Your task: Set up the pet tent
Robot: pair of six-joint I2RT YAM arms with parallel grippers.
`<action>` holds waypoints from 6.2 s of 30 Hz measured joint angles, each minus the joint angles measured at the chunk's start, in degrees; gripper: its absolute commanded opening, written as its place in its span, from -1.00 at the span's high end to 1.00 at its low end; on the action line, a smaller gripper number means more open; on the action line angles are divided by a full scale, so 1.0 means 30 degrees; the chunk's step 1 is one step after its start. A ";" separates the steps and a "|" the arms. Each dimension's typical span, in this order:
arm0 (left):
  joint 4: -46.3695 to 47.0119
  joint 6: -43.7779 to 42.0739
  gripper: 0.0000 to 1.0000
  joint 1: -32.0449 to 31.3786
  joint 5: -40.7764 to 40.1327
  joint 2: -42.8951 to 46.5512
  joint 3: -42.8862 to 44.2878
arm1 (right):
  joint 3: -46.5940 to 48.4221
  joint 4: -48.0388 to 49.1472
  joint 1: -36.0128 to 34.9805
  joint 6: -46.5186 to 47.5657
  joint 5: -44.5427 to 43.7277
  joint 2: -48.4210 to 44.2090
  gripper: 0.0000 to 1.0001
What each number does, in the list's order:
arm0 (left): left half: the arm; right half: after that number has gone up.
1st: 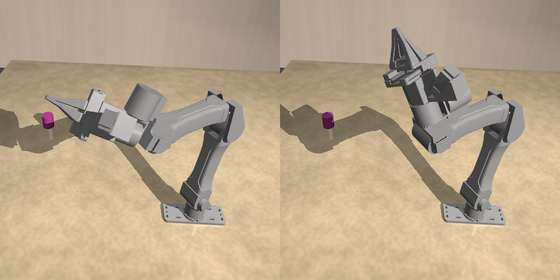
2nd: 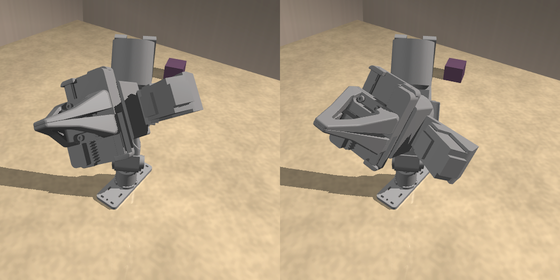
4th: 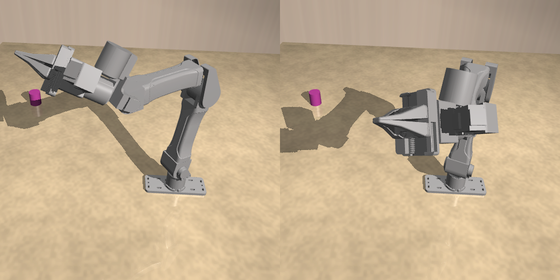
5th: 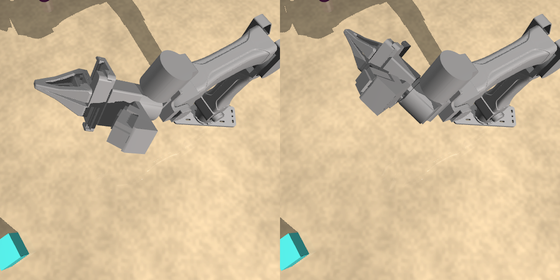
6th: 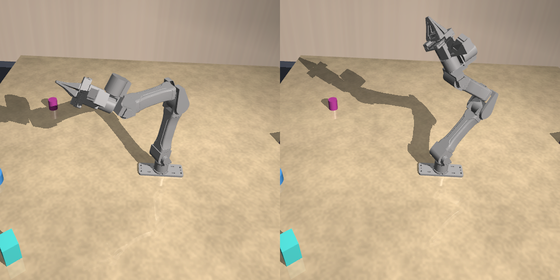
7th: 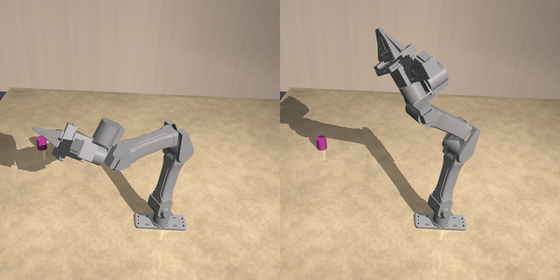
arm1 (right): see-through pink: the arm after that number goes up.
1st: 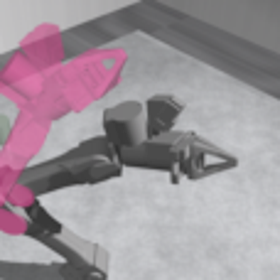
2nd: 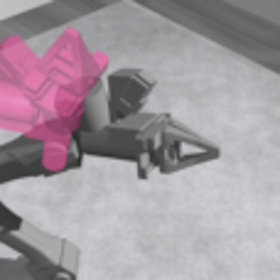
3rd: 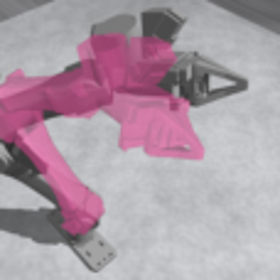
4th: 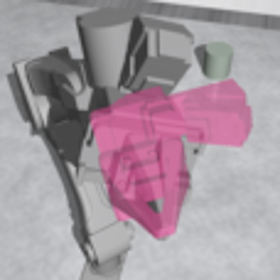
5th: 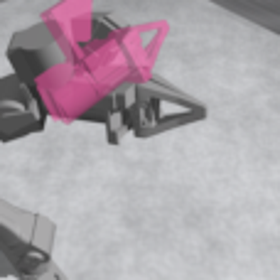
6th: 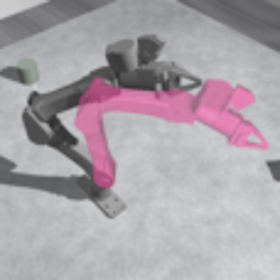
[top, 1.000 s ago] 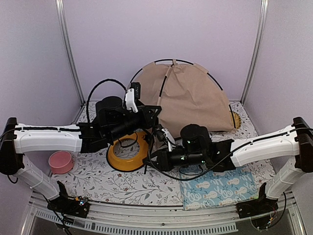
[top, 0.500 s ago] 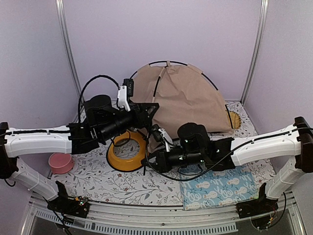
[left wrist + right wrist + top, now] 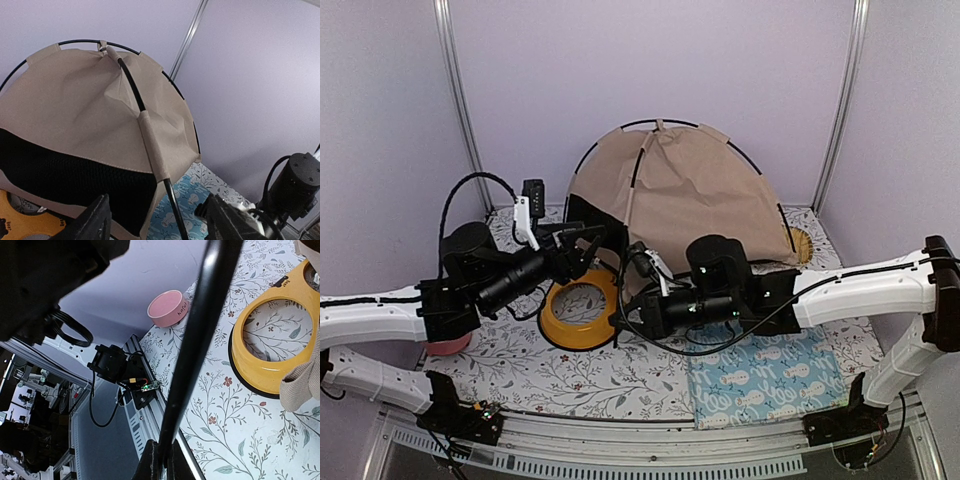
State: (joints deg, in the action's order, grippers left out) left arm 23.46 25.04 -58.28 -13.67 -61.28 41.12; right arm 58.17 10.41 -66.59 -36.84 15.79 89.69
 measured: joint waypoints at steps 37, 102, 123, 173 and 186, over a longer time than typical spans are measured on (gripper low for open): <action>1.3551 -0.2441 0.38 -0.1224 0.0459 -0.7191 -0.6477 | 0.2025 0.2273 0.2280 -0.3985 0.3446 -0.0182 1.00; 1.5446 -0.3978 1.00 -0.1552 -0.1778 -0.9224 -0.4991 | 0.3453 0.0270 0.3286 -0.2994 0.2142 0.0488 1.00; 1.3653 -0.4721 1.00 -0.3162 -0.3767 -0.8240 -0.5880 | 0.4408 0.0401 0.4583 -0.1763 0.0896 0.1231 1.00; 1.1329 -0.6062 1.00 -0.3198 -0.4291 -0.6324 -0.5406 | 0.4211 -0.1158 0.3738 -0.0051 -0.1188 0.1341 1.00; 0.9311 -0.5697 1.00 -0.3191 -0.4386 -0.5952 -0.5406 | 0.4211 -0.1559 0.2623 0.0474 -0.3235 0.1843 1.00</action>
State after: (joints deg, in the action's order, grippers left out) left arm 51.40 7.94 -67.85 -26.83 -79.13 24.91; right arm 70.81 5.74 -58.72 -35.42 6.09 95.22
